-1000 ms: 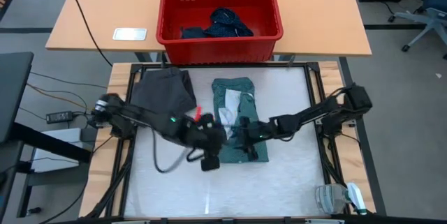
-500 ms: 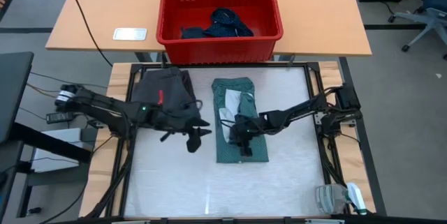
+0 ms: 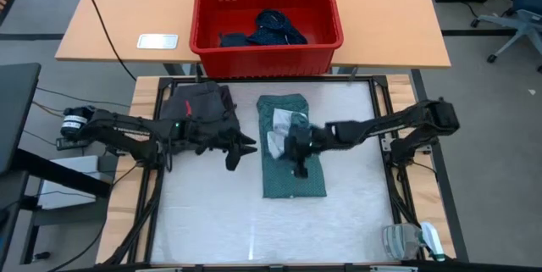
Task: Fold laundry
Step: Fold the dark green polo, then adjust the black shorts
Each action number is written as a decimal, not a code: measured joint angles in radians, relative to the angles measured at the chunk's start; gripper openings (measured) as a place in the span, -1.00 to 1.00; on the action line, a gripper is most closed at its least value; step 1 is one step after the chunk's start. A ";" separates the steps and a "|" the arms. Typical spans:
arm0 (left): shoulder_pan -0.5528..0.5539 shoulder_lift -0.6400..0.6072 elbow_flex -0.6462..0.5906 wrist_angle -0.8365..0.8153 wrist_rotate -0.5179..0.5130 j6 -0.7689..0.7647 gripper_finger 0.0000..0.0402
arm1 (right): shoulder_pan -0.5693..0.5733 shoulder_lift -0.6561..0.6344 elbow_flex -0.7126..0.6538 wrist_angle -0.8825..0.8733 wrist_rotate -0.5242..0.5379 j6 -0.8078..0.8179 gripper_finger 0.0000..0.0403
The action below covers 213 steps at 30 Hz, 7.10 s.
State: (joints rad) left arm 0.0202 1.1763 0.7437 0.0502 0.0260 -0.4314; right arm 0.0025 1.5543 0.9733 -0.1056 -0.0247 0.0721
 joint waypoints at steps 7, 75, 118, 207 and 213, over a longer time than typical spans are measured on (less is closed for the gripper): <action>0.184 0.002 0.000 0.006 0.140 0.053 -0.25 | -0.264 0.055 0.008 0.018 0.061 0.053 -0.96; -0.347 0.822 0.454 -0.159 -0.249 -0.059 -0.63 | 0.474 -0.132 -0.412 -0.012 0.270 0.434 -0.18; -0.494 0.777 0.554 -0.290 -0.061 -0.144 -0.96 | 0.621 0.111 -0.014 -0.272 0.110 0.504 -0.89; 0.468 0.484 0.463 -1.008 -0.320 -0.215 -0.23 | 0.033 -0.520 -0.403 -0.209 -0.112 0.676 -0.25; 0.444 0.494 0.316 -0.863 -0.177 -0.335 -0.23 | 0.115 -0.582 -0.484 -0.212 -0.024 0.789 -0.25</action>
State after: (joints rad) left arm 0.4641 1.6706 1.0599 -0.8132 -0.1513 -0.7663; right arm 0.1177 0.9723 0.4890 -0.3172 -0.0482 0.8607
